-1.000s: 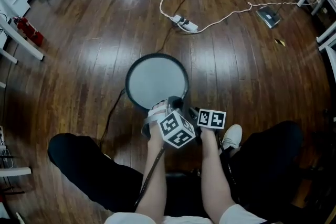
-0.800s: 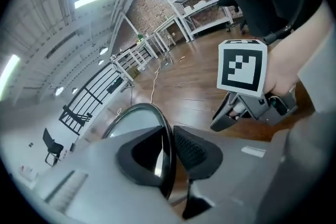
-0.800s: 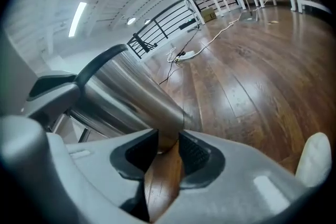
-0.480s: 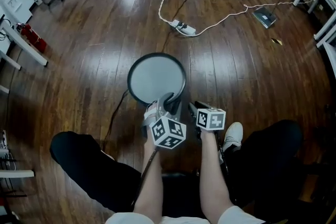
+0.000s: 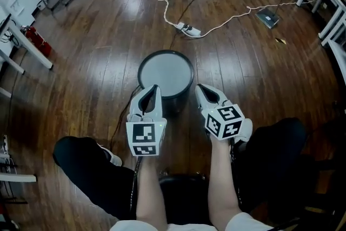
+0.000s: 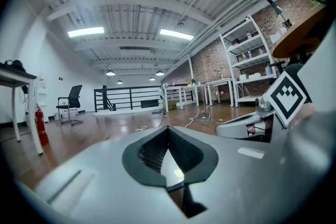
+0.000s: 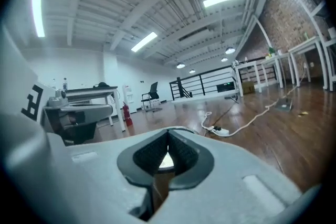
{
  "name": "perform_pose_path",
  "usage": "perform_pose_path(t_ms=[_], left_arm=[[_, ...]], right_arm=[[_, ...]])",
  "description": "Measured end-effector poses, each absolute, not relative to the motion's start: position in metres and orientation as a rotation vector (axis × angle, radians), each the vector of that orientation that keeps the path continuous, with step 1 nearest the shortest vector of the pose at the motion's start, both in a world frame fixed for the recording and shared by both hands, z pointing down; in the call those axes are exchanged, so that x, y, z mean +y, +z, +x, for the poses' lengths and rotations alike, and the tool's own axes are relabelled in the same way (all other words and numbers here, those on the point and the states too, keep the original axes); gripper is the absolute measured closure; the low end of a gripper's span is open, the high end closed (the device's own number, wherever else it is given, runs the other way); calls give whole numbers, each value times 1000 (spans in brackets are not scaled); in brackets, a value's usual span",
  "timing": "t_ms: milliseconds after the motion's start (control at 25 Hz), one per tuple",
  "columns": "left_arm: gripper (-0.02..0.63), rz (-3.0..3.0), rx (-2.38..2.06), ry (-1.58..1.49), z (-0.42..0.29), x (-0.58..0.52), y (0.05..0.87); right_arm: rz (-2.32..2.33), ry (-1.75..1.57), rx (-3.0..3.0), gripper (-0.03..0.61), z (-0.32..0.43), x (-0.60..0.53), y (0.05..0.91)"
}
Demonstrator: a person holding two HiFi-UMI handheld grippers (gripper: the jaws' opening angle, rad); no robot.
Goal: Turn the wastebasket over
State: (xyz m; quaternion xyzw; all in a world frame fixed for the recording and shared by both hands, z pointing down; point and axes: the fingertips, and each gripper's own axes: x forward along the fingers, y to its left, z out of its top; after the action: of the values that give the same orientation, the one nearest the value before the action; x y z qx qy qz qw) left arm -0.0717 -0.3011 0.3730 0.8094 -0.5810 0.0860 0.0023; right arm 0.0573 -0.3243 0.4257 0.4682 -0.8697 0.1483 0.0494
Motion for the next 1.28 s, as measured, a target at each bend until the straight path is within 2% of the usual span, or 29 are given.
perform_pose_path(t_ms=[360,560,760,960,1280], left_arm=[[597,2515,-1846,12,-71,-222,332],[597,2510,-1865,-38,-50,-150,337],[597,2499,-1908,43,-34,-70,355],[597,2417,-1828,-120,-17,29,349],[597,2433,-1937,5,12,173,363]], right_arm=[[1300,72,-2776,586,40,-221,342],[1316,79,-2809,586,57,-144,344],[1298,144,-2805,586,68,-64,368],[1277,105,-2838,586,80,33,363],[1282,89,-2839,586,121,170,368]])
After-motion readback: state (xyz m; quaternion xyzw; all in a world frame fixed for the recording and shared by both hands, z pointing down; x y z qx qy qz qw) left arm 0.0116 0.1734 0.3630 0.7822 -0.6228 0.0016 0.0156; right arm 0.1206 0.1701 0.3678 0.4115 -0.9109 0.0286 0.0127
